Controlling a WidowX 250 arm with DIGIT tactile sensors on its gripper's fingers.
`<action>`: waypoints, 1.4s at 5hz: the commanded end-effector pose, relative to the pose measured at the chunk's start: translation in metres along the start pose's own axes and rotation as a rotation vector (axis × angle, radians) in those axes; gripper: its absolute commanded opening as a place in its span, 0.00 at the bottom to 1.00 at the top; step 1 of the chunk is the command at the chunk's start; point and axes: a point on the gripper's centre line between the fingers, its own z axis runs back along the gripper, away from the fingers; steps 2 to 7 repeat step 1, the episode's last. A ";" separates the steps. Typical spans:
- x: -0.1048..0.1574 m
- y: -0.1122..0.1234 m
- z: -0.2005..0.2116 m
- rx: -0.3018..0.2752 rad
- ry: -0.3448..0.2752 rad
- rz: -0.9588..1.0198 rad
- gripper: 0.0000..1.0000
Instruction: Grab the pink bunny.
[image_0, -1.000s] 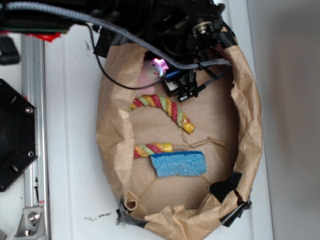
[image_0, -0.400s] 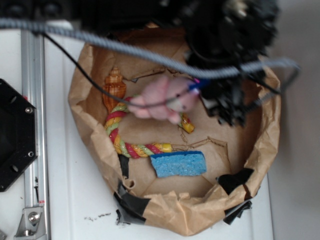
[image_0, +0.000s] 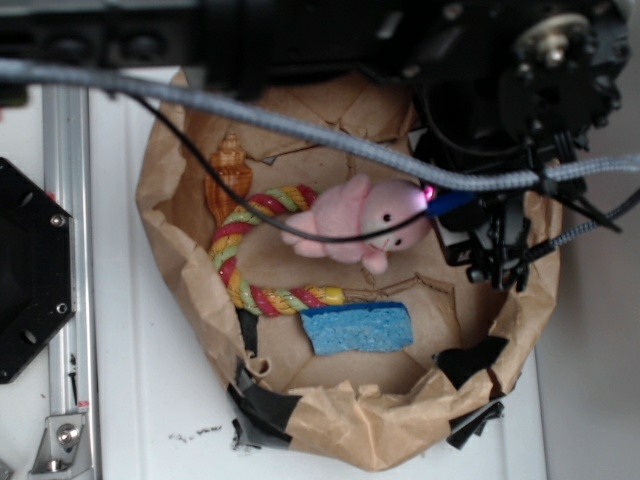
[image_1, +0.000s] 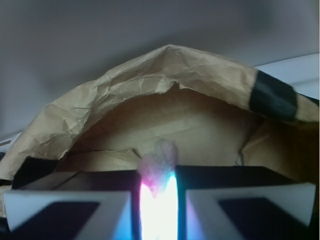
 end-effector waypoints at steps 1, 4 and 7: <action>-0.002 -0.011 0.018 0.006 -0.084 -0.086 0.00; -0.002 -0.011 0.018 0.006 -0.084 -0.086 0.00; -0.002 -0.011 0.018 0.006 -0.084 -0.086 0.00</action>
